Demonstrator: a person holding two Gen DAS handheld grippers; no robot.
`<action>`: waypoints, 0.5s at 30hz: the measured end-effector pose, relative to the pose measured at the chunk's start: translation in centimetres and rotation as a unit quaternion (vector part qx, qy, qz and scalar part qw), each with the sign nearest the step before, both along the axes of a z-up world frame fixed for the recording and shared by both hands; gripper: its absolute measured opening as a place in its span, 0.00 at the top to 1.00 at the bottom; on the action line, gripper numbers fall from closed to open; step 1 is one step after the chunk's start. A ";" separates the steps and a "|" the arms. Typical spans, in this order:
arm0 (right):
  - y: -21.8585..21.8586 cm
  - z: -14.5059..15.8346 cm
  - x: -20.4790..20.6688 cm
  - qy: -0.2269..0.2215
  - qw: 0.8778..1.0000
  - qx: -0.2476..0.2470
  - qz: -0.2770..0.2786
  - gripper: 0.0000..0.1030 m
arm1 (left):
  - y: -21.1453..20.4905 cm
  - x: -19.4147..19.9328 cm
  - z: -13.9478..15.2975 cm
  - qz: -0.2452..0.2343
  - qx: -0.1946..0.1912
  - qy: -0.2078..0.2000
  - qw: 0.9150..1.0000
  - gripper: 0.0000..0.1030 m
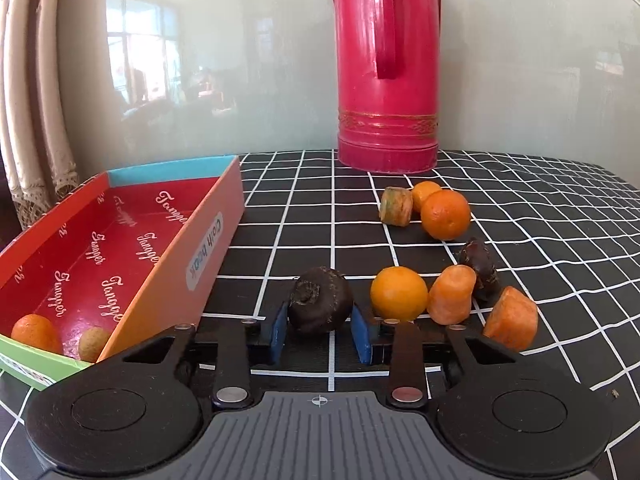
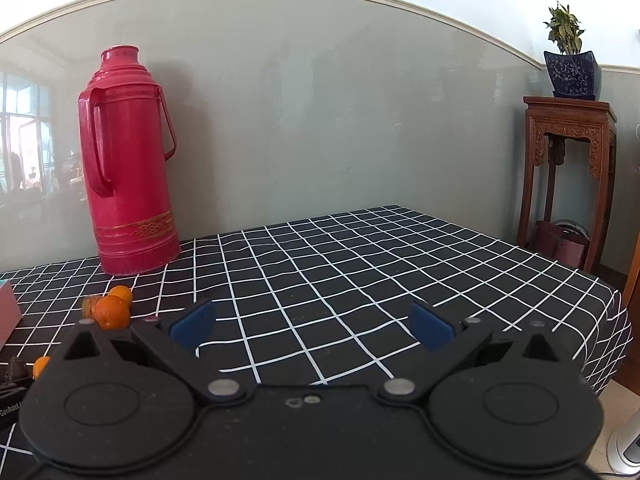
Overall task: Organize fruits
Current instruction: 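Move the left gripper to the pile and grasp a dark brown fruit, then carry the dark brown fruit into the red box and open the left gripper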
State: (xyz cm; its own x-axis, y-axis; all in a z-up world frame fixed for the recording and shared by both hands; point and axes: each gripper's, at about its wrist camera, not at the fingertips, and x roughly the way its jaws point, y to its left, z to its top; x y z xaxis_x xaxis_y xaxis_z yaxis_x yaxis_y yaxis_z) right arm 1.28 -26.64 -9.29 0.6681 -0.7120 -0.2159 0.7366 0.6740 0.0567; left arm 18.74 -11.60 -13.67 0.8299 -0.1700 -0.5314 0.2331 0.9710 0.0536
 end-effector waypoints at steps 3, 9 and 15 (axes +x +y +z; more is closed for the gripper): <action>0.1 0.0 0.0 0.000 1.000 -0.002 0.003 0.06 | -0.1 -0.3 0.1 -0.003 0.004 -0.008 1.000 0.66; 0.1 0.0 0.1 0.001 1.000 -0.002 0.004 0.06 | 0.1 -1.0 0.7 0.000 0.007 -0.030 1.000 0.67; 0.3 0.0 0.1 0.000 1.000 -0.004 0.009 0.06 | 0.6 -1.1 0.9 0.000 0.003 -0.033 0.999 0.68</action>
State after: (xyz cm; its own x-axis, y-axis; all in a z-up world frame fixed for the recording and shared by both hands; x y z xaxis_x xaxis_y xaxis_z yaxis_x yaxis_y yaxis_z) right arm 1.34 -26.33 -9.27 0.6813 -0.7014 -0.2093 0.7239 0.6880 0.0509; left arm 17.62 -11.04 -12.81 0.8627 -0.1678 -0.4771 0.2295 0.9705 0.0738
